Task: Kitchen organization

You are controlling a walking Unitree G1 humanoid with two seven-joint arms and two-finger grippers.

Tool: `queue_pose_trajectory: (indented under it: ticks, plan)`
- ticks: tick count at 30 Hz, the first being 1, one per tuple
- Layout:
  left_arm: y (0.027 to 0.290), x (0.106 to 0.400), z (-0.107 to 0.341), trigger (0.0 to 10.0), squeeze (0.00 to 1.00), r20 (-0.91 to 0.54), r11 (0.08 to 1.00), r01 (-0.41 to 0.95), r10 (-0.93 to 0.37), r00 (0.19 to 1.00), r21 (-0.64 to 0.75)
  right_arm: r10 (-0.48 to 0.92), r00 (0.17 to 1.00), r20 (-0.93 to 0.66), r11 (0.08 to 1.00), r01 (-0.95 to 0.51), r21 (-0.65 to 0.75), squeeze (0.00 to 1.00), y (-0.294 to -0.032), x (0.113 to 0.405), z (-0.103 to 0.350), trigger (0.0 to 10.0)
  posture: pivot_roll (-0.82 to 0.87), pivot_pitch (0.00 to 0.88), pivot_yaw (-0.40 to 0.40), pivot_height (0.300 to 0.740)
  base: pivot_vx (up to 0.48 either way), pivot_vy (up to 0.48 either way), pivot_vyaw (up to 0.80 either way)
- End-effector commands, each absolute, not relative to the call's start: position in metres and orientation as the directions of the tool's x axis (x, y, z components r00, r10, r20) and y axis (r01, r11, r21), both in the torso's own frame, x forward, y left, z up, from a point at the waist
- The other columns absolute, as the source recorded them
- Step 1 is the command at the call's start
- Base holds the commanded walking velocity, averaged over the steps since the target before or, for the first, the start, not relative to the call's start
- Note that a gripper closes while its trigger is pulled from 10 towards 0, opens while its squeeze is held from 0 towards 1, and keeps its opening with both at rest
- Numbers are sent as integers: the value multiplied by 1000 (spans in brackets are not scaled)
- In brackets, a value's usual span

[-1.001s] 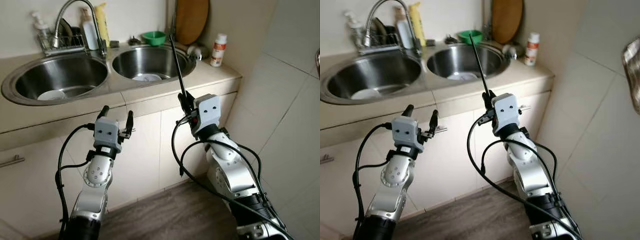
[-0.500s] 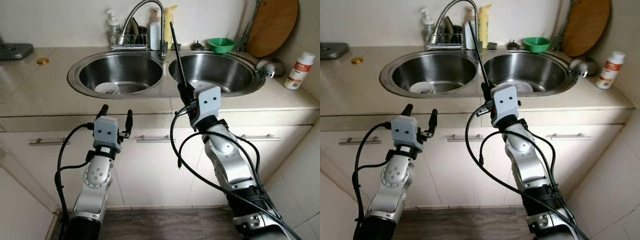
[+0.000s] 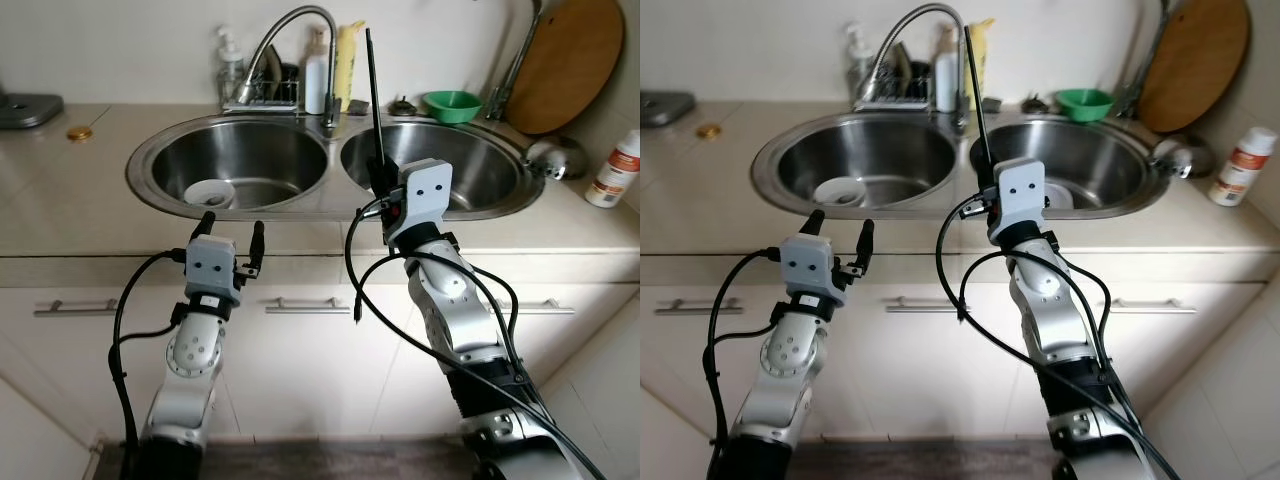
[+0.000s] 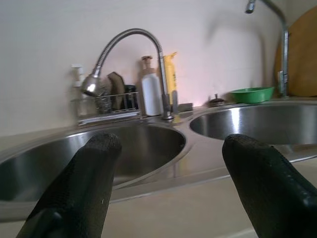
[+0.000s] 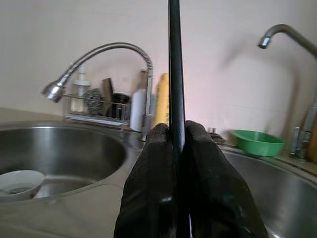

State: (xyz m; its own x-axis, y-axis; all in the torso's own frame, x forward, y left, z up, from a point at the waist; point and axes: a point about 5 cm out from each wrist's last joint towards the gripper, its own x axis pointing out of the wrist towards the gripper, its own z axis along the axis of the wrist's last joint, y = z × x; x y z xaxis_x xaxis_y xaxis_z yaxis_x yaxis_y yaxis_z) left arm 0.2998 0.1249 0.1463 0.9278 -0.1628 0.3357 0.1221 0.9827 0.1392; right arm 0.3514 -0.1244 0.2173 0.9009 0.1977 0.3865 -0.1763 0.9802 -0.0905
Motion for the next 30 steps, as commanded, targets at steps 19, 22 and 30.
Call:
queue_pose_trajectory:
  ticks: [19, 22, 30]
  plan:
    - [133, 302, 156, 10000, 0, 364, 983, 95, -148, 920, 160, 237, 860, 451, 972, -212, -106, 0, -110, 354, 233, 0, 81, 0, -20, 740, 272, 0, 203]
    - [133, 302, 156, 10000, 0, 365, 982, 95, -149, 919, 162, 217, 860, 461, 976, -202, -81, 0, -112, 355, 234, 0, 84, 0, -19, 740, 256, 0, 533]
    - [133, 302, 156, 10000, 0, 365, 982, 100, -154, 918, 163, 191, 868, 458, 982, -171, -85, 0, -120, 361, 236, 0, 86, 0, -19, 740, 216, 0, 0]
